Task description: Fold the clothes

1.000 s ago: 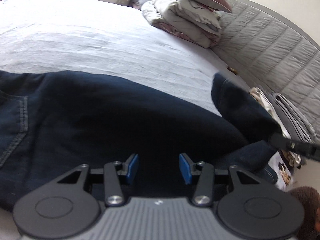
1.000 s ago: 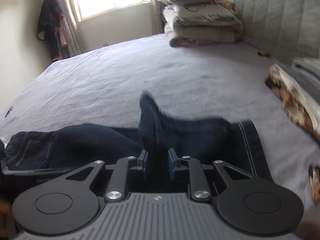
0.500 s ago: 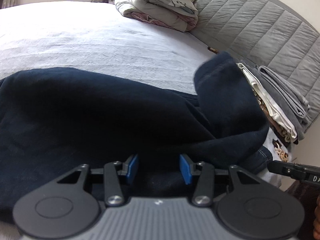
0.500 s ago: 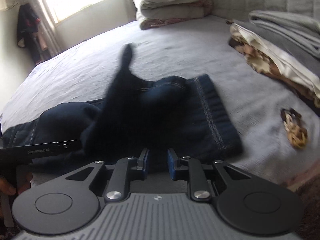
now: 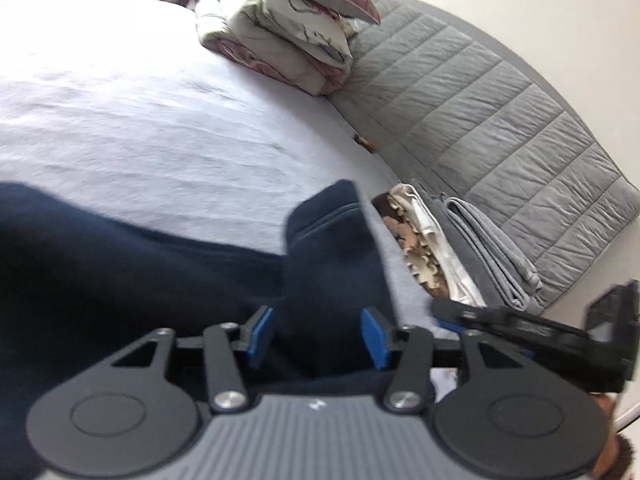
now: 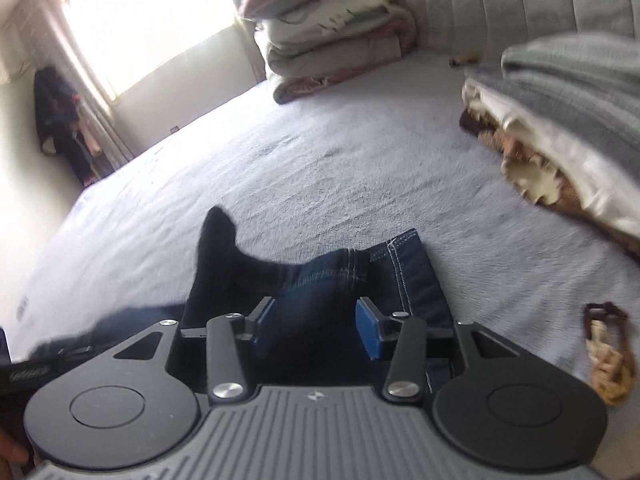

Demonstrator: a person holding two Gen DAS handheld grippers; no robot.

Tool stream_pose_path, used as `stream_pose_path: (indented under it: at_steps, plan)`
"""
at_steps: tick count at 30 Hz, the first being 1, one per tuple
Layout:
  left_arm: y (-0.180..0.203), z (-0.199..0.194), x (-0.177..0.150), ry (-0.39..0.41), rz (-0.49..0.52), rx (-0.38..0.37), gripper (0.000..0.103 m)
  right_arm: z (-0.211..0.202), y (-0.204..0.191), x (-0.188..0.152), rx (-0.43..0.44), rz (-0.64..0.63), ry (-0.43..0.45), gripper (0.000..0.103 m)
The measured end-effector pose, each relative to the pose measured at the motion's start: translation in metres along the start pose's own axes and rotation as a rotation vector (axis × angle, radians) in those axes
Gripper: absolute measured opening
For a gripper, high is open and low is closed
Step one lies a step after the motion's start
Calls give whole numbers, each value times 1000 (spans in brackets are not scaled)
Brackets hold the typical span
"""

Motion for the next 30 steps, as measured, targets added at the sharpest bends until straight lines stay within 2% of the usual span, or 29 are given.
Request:
stream_pose_path:
  at_steps: [4, 8, 9, 10, 12, 13, 14, 17, 20, 23, 26, 30]
  plan:
    - [36, 27, 15, -24, 51, 23, 75, 34, 25, 16, 49, 101, -74, 47]
    - [44, 59, 19, -49, 67, 106, 73, 54, 52, 22, 74, 185, -122, 47]
    - [44, 63, 18, -46, 62, 118, 65, 56, 58, 22, 81, 208, -128, 47]
    - [44, 66, 17, -43, 58, 130, 42, 56, 63, 22, 95, 237, -137, 47]
    - [44, 73, 15, -38, 48, 154, 15, 57, 71, 24, 128, 288, -166, 47]
    - [43, 77, 14, -35, 44, 166, 10, 56, 72, 26, 156, 297, -178, 48]
    - [43, 80, 13, -32, 39, 178, 10, 56, 72, 28, 184, 305, -190, 50]
    - [69, 64, -11, -8, 135, 93, 9, 57, 79, 28, 245, 364, -234, 53]
    - [86, 54, -44, -28, 170, 6, 9, 59, 90, 24, 301, 465, -283, 53]
    - [103, 42, -78, -47, 204, -81, 9, 60, 89, 24, 371, 511, -324, 53]
    - [107, 46, -104, -80, 210, -93, 9, 70, 89, 18, 353, 495, -379, 53]
    - [100, 53, -124, -100, 195, -63, 9, 80, 85, 11, 313, 445, -411, 55]
Point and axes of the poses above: each gripper's, at about its wrist camera, not at the fingertips, and z roughly the way its jaws point, y to its right, x to its top, the point moved 9 cm from there along z, roughly the way its jaws point, and after that the axes turned 3 degrees about -z, right-handed, at the moved point
